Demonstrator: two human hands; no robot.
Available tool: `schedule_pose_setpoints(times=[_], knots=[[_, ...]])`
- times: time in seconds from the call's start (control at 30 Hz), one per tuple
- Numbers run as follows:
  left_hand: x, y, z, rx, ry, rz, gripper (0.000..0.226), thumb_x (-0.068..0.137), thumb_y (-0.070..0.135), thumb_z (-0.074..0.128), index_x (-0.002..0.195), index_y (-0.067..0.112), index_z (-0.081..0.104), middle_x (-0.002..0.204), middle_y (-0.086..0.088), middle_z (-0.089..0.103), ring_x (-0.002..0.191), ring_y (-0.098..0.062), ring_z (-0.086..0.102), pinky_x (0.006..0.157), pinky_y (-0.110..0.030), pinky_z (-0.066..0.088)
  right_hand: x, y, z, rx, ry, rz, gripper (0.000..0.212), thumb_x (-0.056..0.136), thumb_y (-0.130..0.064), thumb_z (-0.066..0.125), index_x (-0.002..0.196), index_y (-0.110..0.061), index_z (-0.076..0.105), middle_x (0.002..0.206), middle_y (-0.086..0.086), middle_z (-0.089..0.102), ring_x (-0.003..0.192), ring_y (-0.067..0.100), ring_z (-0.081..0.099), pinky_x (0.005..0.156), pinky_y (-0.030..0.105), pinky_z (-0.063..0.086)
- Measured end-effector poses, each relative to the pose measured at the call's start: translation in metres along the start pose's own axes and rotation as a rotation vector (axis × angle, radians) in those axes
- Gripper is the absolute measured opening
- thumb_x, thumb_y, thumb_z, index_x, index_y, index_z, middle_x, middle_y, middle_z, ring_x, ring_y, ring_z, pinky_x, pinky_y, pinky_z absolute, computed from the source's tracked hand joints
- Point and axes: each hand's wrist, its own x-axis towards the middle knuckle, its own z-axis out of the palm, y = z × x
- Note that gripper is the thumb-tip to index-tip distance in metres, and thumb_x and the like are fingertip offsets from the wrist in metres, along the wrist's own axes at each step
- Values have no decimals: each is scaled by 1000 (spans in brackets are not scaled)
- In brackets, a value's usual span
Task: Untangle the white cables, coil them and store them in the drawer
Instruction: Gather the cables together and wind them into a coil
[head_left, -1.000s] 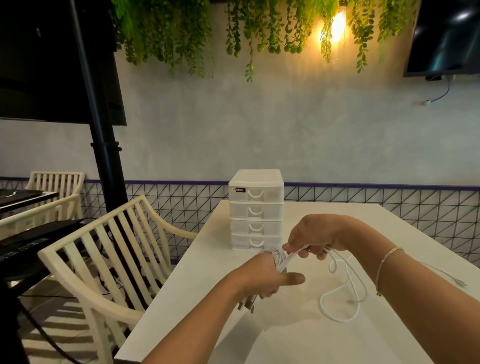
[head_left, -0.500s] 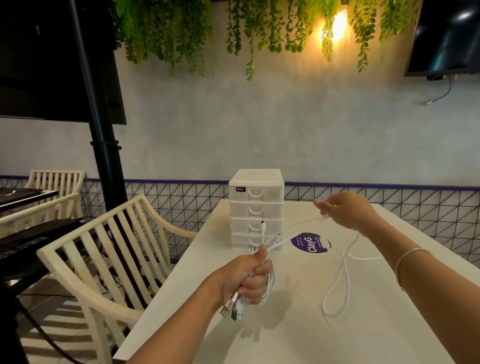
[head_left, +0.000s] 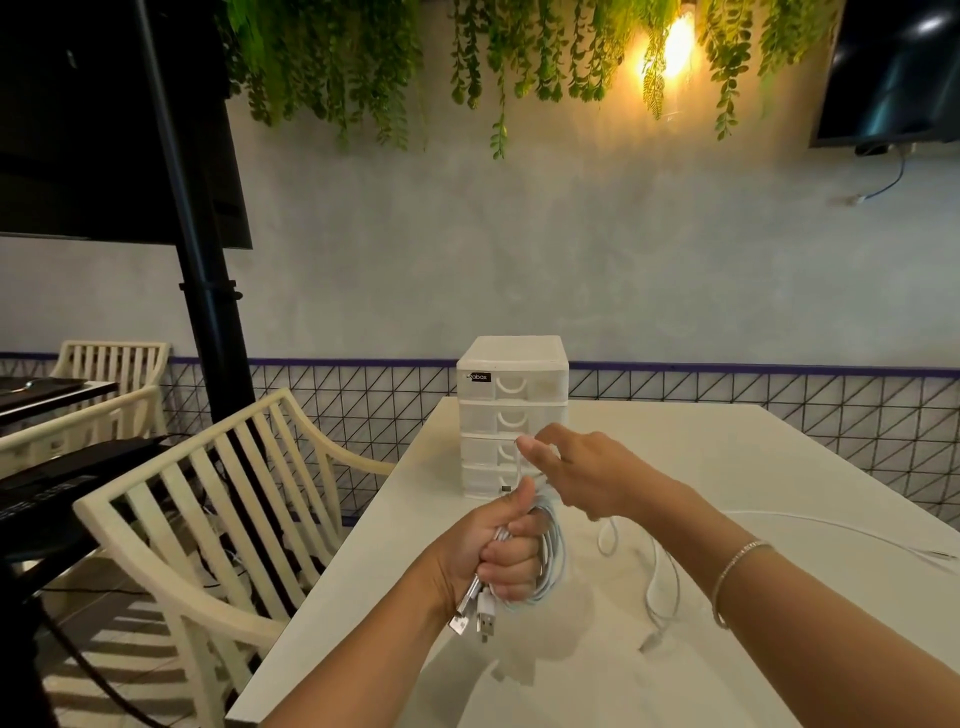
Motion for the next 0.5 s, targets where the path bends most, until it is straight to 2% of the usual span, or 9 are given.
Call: schedule_pose_setpoints(times=[0.07,0.13,0.23,0.33,0.43,0.5], knots=[[-2,0,-4,-21,-9,16,43,81,61,58,56,26,54,36,9,23,29,-8,22,37,-12,30,-1,0,0,-13,4,16,49,97,-48,21,126,-15,44,110,16,60,101,34,57,75,36,39],[-2,-1,-10,-47,-31,34,43,82,62,55,58,26,56,37,9,24,30,-7,24,37,-12,32,-2,0,-1,-45,85,8,52,97,-51,21,133,-18,39,115,14,62,108,32,55,82,35,38],[0,-2,-13,-42,-45,68,48,75,71,52,59,26,57,37,9,25,28,-6,27,37,-12,34,-3,-4,-4,-76,194,-66,45,96,-52,27,128,-28,47,106,8,67,101,27,59,75,32,39],[0,-2,-13,-93,66,71,58,61,82,53,51,25,51,30,10,26,23,0,34,34,-9,31,-5,-8,-8,-49,207,-88,35,96,-47,36,125,-35,52,110,2,67,99,23,61,74,28,41],[1,-3,-14,-101,167,68,69,73,81,18,47,25,48,28,12,34,23,0,32,33,-8,29,-5,-10,-10,-44,116,-75,30,99,-29,39,124,-27,56,114,2,66,101,21,60,76,23,38],[2,-1,-11,-98,213,54,72,77,78,9,44,24,45,27,11,33,22,0,30,33,-8,27,-6,-14,-8,28,61,-69,32,98,-16,38,120,-22,60,119,2,64,105,19,59,80,20,39]])
